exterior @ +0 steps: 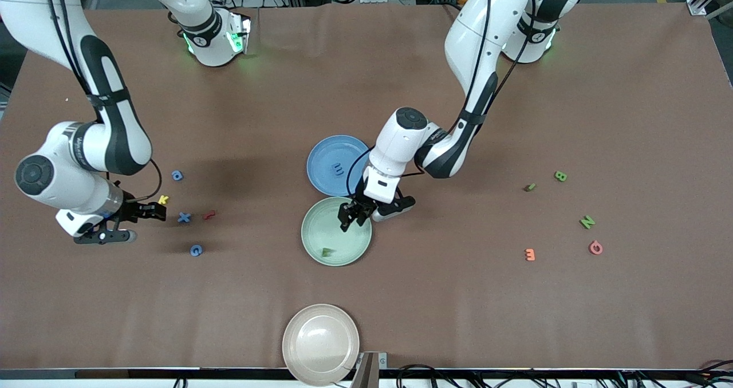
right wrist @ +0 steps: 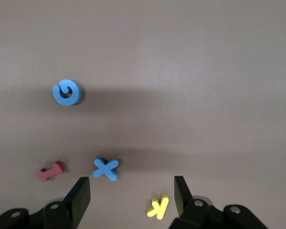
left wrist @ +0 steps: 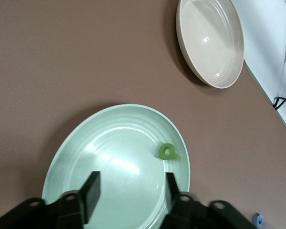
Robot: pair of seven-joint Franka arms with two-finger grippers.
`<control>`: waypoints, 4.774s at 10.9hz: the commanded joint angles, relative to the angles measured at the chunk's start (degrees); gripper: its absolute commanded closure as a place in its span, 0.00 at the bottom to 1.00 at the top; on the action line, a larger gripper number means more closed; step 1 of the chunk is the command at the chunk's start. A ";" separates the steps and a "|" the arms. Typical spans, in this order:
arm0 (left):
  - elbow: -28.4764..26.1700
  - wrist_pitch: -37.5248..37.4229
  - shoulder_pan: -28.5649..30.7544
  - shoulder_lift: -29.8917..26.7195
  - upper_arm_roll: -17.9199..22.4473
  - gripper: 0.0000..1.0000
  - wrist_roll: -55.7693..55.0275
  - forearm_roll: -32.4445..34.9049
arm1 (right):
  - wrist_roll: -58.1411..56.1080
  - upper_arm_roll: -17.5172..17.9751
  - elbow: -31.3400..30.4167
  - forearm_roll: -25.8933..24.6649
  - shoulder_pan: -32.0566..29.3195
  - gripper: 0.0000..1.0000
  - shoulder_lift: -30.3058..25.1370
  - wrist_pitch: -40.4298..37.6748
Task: Sort letters by color into matching plates
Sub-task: 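Release green d on the green plate while the right gripper returns, then grasp blue x with the right gripper while the left gripper grasps green u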
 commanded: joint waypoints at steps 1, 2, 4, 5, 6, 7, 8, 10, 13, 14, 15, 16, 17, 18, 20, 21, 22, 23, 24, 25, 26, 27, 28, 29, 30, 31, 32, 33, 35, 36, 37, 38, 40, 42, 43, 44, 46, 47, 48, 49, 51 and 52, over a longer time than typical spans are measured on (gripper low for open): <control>0.87 -0.08 -0.85 0.21 2.41 0.00 -2.09 1.41 | -1.05 0.44 1.73 -1.25 1.32 0.24 3.76 3.91; 0.61 -1.21 -0.76 -0.23 3.11 0.00 -2.09 1.50 | -0.52 0.44 1.91 -0.72 2.37 0.25 4.73 4.35; -0.18 -9.61 -0.23 -2.51 3.73 0.00 -1.47 1.76 | 0.61 0.53 1.73 0.15 2.82 0.27 6.66 5.41; -1.14 -14.36 0.38 -4.52 3.73 0.00 -0.69 2.11 | 1.23 0.53 1.38 0.51 2.99 0.27 6.93 5.41; -2.11 -19.02 1.95 -6.80 3.56 0.00 2.02 2.11 | 1.41 0.53 1.29 0.51 3.08 0.27 7.02 5.32; -2.12 -23.33 3.45 -8.31 3.30 0.00 4.74 2.03 | 1.41 0.53 1.21 0.51 3.08 0.27 7.28 4.89; -2.03 -26.51 4.33 -9.54 3.21 0.00 7.12 2.03 | 1.41 0.53 0.07 0.51 3.08 0.27 7.20 5.32; -2.38 -33.44 6.44 -12.26 3.12 0.00 13.08 2.03 | 1.41 0.53 -0.90 0.42 2.91 0.27 7.20 4.89; -5.26 -45.23 12.49 -16.65 3.03 0.00 29.84 1.24 | 2.82 0.53 -2.13 0.42 3.52 0.27 6.68 4.62; -9.11 -45.17 14.34 -18.76 3.03 0.00 33.65 1.32 | 2.91 0.53 -2.31 0.42 3.52 0.27 6.84 4.71; -12.54 -45.08 16.01 -20.87 3.03 0.00 39.17 1.24 | 2.91 0.44 -2.31 0.34 3.43 0.29 7.11 4.97; -15.97 -44.73 17.42 -23.07 2.94 0.00 42.88 1.24 | 2.91 0.44 -2.22 0.42 3.43 0.33 7.20 5.06; -19.92 -42.82 18.22 -25.35 2.94 0.00 44.57 1.24 | 2.91 0.44 -2.31 0.34 3.43 0.36 7.20 4.88; -25.36 -38.53 19.18 -27.90 3.03 0.00 46.50 1.24 | 2.91 0.44 -2.31 0.42 3.35 0.41 7.20 4.71; -35.21 -29.56 21.82 -32.21 3.03 0.00 54.03 1.41 | 2.82 0.44 -2.31 0.34 2.82 0.48 7.20 4.71; -36.21 -29.44 23.31 -32.49 3.03 0.00 59.99 1.32 | 2.91 0.44 -2.31 0.34 2.82 0.51 7.20 4.62; -36.57 -29.53 24.37 -32.14 3.03 0.00 64.14 1.32 | 2.82 0.44 -2.40 0.34 2.91 0.58 7.20 4.62; -36.66 -29.53 24.81 -31.62 3.03 0.00 65.58 1.32 | 2.91 0.44 -2.40 0.34 2.99 0.66 7.20 4.62; -37.10 -29.44 25.51 -31.44 3.12 0.00 65.85 1.32 | 2.82 0.44 -2.40 0.34 2.91 0.74 7.20 4.62; -37.62 -29.53 27.00 -31.44 3.03 0.00 64.55 1.06 | 2.91 0.44 -2.40 0.34 2.91 0.81 7.20 4.62; -38.32 -29.53 27.89 -31.35 3.03 0.00 59.23 -0.16 | 2.91 0.44 -2.40 0.42 2.99 0.89 7.20 4.62; -38.33 -29.53 28.07 -30.39 3.29 0.00 53.43 -0.17 | 2.91 0.53 -2.14 0.34 2.91 0.95 6.85 4.45; -37.98 -29.44 28.07 -29.43 3.56 0.00 50.42 -0.17 | 3.00 0.44 -1.53 0.42 2.82 0.97 6.59 3.31; -37.89 -29.35 29.64 -28.89 3.64 0.00 46.30 -0.17 | 3.00 0.53 -0.82 0.42 2.91 0.97 6.50 2.43; -37.98 -29.35 31.57 -28.80 3.65 0.00 43.56 0.09 | 3.00 0.44 -0.73 0.42 2.91 0.98 6.41 2.16; -38.24 -29.35 32.54 -28.80 3.65 0.00 43.27 0.09 | 3.00 0.53 -0.64 0.42 2.91 0.98 6.41 2.16; -38.16 -29.35 33.07 -28.19 3.65 0.00 43.27 0.18 | 2.91 0.44 -0.29 0.42 2.91 0.98 6.32 2.16; -37.98 -29.35 34.30 -27.66 3.56 0.00 43.00 0.18 | 3.00 0.53 -0.12 0.42 2.91 0.99 5.45 1.98; -38.15 -29.35 35.19 -26.87 3.38 0.00 42.48 0.18 | 4.83 0.62 1.80 0.51 3.43 1.00 2.73 -3.60; -38.16 -29.35 35.02 -26.52 3.30 0.00 41.26 0.09 | 6.58 1.05 3.56 0.42 4.04 1.00 1.32 -8.17; -38.16 -29.35 34.93 -26.34 3.29 0.00 38.89 0.09 | 8.08 1.06 5.58 0.51 4.92 1.00 0.18 -11.95; -38.16 -29.35 34.84 -25.99 3.29 0.00 37.48 0.09 | 9.31 1.06 7.43 0.51 5.62 1.00 -0.53 -15.21; -38.42 -29.35 34.66 -25.81 3.21 0.00 36.85 0.09 | 11.77 1.14 10.25 0.60 7.20 1.00 -0.80 -18.66; -38.68 -29.35 34.58 -25.64 3.03 0.00 36.59 0.09 | 19.13 2.98 10.96 0.69 11.15 1.00 -0.89 -18.67; -39.03 -29.35 34.57 -25.72 2.94 0.00 36.50 0.09 | 23.95 4.91 11.22 0.77 13.17 1.00 -0.89 -18.67; -39.12 -29.35 34.49 -25.72 2.59 0.00 36.06 -0.08 | 27.83 7.01 11.49 0.78 14.41 1.00 -0.89 -18.76; -39.12 -29.26 34.57 -25.72 1.10 0.00 34.92 -0.26 | 34.35 11.84 11.49 0.69 14.68 1.00 -1.06 -18.67; -39.56 -29.26 34.75 -25.72 0.57 0.00 35.00 -0.26 | 36.55 13.96 11.31 0.60 15.03 1.00 -1.06 -18.76; -39.91 -29.09 34.75 -25.72 0.31 0.00 34.92 -0.26 | 38.92 15.63 11.05 0.60 16.25 1.00 -1.06 -18.76; -40.52 -28.39 34.84 -25.81 0.31 0.00 35.00 -0.26 | 41.90 15.73 10.79 0.51 19.22 1.00 -0.98 -18.76; -42.45 -25.23 34.93 -25.73 0.31 0.00 35.27 -0.26 | 45.35 15.74 9.39 0.42 23.19 1.00 -0.89 -18.24; -42.64 -24.78 34.93 -25.72 0.31 0.00 35.35 -0.26 | 46.58 15.74 8.16 0.42 25.12 1.00 -0.89 -17.19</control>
